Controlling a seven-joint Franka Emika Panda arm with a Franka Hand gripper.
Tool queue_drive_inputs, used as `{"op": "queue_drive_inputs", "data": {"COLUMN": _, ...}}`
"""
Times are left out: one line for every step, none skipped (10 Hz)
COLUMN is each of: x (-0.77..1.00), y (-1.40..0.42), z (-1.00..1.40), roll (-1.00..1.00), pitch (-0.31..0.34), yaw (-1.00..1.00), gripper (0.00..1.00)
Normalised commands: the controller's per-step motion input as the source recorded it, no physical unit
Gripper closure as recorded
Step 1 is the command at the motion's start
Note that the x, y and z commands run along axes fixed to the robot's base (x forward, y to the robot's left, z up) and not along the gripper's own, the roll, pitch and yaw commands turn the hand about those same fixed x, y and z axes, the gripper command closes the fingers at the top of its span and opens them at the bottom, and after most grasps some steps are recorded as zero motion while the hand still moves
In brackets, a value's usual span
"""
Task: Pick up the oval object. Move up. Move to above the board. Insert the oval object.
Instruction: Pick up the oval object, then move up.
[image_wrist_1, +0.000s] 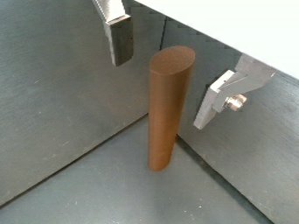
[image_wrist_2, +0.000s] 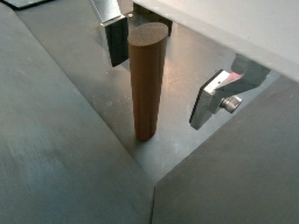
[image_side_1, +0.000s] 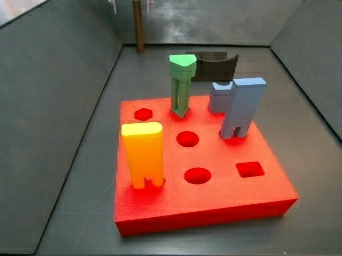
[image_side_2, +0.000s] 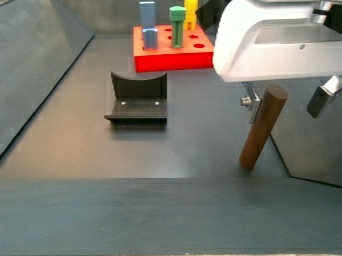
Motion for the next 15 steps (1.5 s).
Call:
{"op": "queue_drive_inputs", "data": {"x": 0.00, "y": 0.00, "z": -0.06, "roll": -0.01, "pitch": 0.000, "yaw": 0.00, "gripper": 0.00}}
{"op": "queue_drive_inputs", "data": {"x": 0.00, "y": 0.00, "z": -0.31, "roll": -0.18, "pitch": 0.000, "yaw": 0.00, "gripper": 0.00}}
{"op": "queue_drive_inputs", "data": {"x": 0.00, "y": 0.00, "z": 0.00, "roll": 0.00, "pitch": 0.000, "yaw": 0.00, "gripper": 0.00}}
{"op": "queue_drive_inputs", "data": {"x": 0.00, "y": 0.00, "z": 0.00, "roll": 0.00, "pitch": 0.000, "yaw": 0.00, "gripper": 1.00}}
{"op": "queue_drive_inputs", "data": {"x": 0.00, "y": 0.00, "z": 0.00, "roll": 0.00, "pitch": 0.000, "yaw": 0.00, "gripper": 1.00}}
{"op": "queue_drive_inputs", "data": {"x": 0.00, "y": 0.00, "z": 0.00, "roll": 0.00, "pitch": 0.000, "yaw": 0.00, "gripper": 1.00}}
{"op": "queue_drive_inputs", "data": {"x": 0.00, "y": 0.00, "z": 0.00, "roll": 0.00, "pitch": 0.000, "yaw": 0.00, "gripper": 1.00}}
{"op": "queue_drive_inputs", "data": {"x": 0.00, "y": 0.00, "z": 0.00, "roll": 0.00, "pitch": 0.000, "yaw": 0.00, "gripper": 1.00}}
{"op": "queue_drive_inputs", "data": {"x": 0.00, "y": 0.00, "z": 0.00, "roll": 0.00, "pitch": 0.000, "yaw": 0.00, "gripper": 1.00}}
{"op": "queue_drive_inputs", "data": {"x": 0.00, "y": 0.00, "z": 0.00, "roll": 0.00, "pitch": 0.000, "yaw": 0.00, "gripper": 1.00}}
{"op": "queue_drive_inputs", "data": {"x": 0.00, "y": 0.00, "z": 0.00, "roll": 0.00, "pitch": 0.000, "yaw": 0.00, "gripper": 1.00}}
{"op": "queue_drive_inputs", "data": {"x": 0.00, "y": 0.00, "z": 0.00, "roll": 0.00, "pitch": 0.000, "yaw": 0.00, "gripper": 1.00}}
{"op": "queue_drive_inputs", "data": {"x": 0.00, "y": 0.00, "z": 0.00, "roll": 0.00, "pitch": 0.000, "yaw": 0.00, "gripper": 1.00}}
{"op": "queue_drive_inputs", "data": {"x": 0.00, "y": 0.00, "z": 0.00, "roll": 0.00, "pitch": 0.000, "yaw": 0.00, "gripper": 1.00}}
{"op": "queue_drive_inputs", "data": {"x": 0.00, "y": 0.00, "z": 0.83, "roll": 0.00, "pitch": 0.000, "yaw": 0.00, "gripper": 1.00}}
